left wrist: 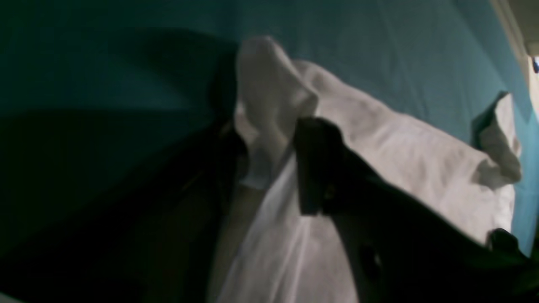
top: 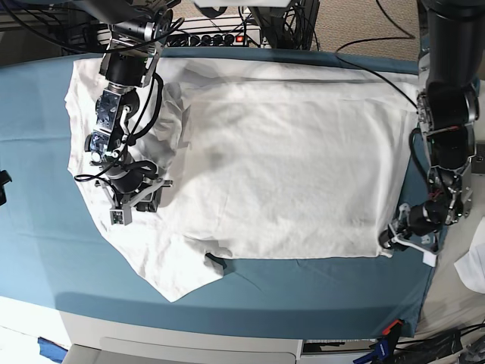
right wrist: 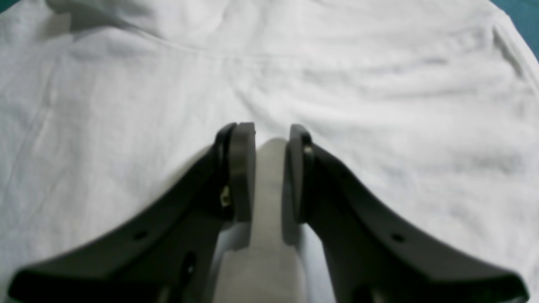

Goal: Fold the T-shirt properly
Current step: 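Move the right gripper to the sleeve hem and the left gripper to the hem corner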

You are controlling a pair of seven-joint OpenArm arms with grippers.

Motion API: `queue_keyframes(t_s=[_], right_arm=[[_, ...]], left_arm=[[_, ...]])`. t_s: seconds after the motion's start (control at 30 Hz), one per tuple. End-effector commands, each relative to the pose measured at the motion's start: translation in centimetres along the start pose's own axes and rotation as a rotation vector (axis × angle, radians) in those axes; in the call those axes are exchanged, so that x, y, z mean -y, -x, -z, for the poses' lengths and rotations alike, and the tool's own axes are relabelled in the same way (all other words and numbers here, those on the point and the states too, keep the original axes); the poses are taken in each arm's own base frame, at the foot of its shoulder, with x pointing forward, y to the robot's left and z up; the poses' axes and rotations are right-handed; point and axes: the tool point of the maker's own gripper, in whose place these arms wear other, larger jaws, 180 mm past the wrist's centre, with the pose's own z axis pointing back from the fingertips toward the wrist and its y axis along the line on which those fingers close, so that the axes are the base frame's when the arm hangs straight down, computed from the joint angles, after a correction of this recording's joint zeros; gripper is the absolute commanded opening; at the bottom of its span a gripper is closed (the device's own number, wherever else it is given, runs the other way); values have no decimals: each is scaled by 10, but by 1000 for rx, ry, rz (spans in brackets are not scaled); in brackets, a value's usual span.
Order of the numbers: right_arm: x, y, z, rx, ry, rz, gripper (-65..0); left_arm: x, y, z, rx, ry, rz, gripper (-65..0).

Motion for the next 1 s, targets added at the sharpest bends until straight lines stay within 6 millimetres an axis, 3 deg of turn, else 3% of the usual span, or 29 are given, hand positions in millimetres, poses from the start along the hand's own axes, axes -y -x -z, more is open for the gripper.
queue_keyframes(t_s=[0.0,0.33,0.63,0.97], right_arm=[[3,-24,-1,58,2,-8,-501],[3,-24,-1,59,2,-8,-501],[3,-24,-1,60,2,-8,-501],[3,-25,-1,64,2,-8,-501]], left_arm=[[9,-17,-3,23,16,16,-402],[15,-27,-11,37,72,34,-402],[38,-45,-16,58,155,48,-390],[36,-43,-14,54,142,61,-390]])
